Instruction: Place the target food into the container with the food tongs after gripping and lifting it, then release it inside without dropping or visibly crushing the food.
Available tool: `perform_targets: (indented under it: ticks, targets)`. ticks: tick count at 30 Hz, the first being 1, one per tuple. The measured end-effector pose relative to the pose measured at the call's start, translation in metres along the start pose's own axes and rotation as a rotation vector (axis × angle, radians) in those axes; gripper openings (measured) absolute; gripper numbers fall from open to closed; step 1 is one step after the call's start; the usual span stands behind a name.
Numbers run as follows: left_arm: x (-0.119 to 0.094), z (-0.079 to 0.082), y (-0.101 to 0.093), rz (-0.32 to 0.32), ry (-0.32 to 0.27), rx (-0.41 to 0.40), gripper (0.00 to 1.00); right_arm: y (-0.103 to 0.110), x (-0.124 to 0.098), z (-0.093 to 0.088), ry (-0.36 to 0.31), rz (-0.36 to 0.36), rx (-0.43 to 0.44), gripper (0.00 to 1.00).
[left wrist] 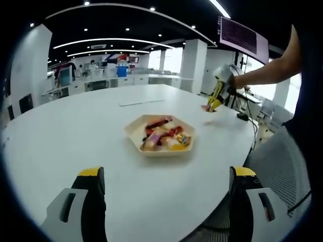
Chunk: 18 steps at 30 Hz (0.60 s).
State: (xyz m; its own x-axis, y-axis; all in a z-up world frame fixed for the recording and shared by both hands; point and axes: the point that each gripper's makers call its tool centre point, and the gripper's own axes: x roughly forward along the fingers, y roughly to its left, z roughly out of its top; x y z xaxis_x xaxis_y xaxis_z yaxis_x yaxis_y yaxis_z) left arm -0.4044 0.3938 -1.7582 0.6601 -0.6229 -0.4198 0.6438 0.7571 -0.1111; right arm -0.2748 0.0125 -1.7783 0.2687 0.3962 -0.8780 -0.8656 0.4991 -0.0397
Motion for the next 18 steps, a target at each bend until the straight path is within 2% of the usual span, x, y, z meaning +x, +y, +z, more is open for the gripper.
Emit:
perform_targets:
  ticks: [9,18]
  targets:
    - [-0.001,0.001,0.002,0.015,-0.009,0.026,1.00,-0.013,-0.013,0.014,0.004,-0.032,0.022,0.21]
    - [-0.002,0.004,0.002,0.020,-0.018,0.033,1.00,-0.015,-0.020,0.026,0.006,-0.041,0.025,0.21]
